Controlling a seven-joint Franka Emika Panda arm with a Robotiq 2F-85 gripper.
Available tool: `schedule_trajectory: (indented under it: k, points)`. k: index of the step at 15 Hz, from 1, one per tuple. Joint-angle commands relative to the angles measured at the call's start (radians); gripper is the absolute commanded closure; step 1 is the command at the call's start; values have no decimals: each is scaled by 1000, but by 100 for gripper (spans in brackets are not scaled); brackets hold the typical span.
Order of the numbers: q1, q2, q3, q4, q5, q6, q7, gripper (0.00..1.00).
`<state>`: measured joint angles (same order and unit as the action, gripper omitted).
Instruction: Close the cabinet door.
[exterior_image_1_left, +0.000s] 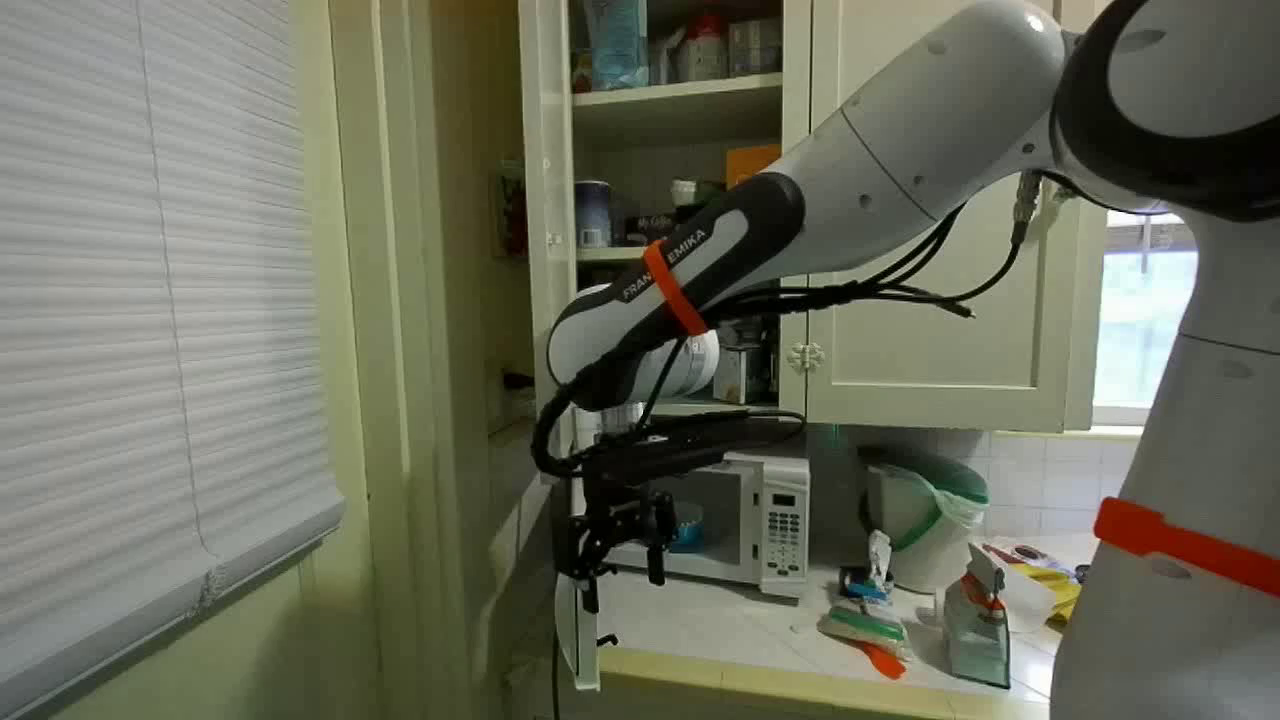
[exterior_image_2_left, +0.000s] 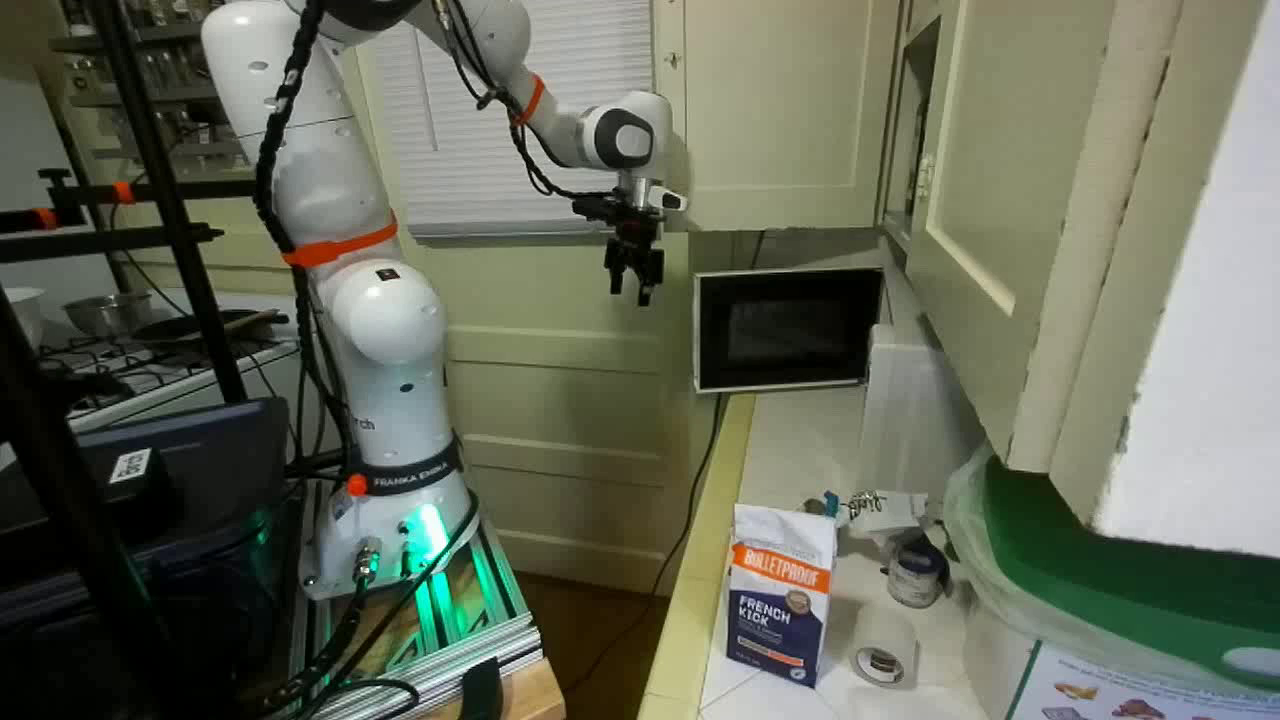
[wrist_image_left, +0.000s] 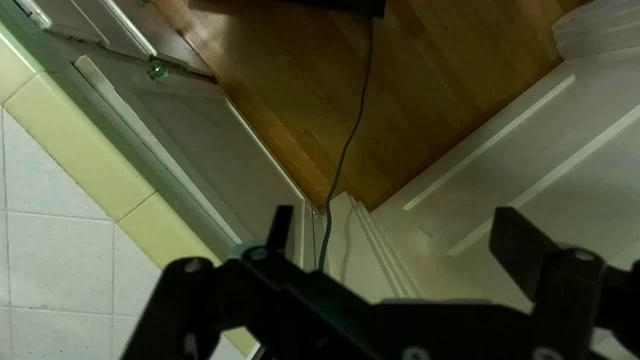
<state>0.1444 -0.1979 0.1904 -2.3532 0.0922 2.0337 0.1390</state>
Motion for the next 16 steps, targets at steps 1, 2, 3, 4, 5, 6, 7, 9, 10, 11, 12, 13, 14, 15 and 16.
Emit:
schedule_trajectory:
  k: [1,2,3,4,5,6,7,9,10,11,12,13,14,15,16]
  points:
    - [6,0,-6,1,-1,-1,1,0]
    - [6,0,-6,1,-1,-1,1,0]
    - [6,0,-6,1,-1,-1,1,0]
    - [6,0,-6,1,-1,-1,1,0]
    - [1,1,-8,3,0,6,15,0]
    - [-13,-1,-13,2,-11,25,58,0]
    - [-19,-5,-17,-1,-15,42,83,0]
    - [-37,-18,-26,-14,-34,127,133,0]
    - [-45,-23,-31,-19,-43,178,149,0]
    - [-53,-26,-33,-25,-56,236,170,0]
    - [-58,-25,-35,-26,-66,283,179,0]
    - [-64,-20,-34,-29,-83,327,195,0]
    - [-68,-18,-30,-30,-101,362,206,0]
    - [-73,-13,-28,-34,-119,398,218,0]
    - [-76,-9,-22,-36,-143,426,235,0]
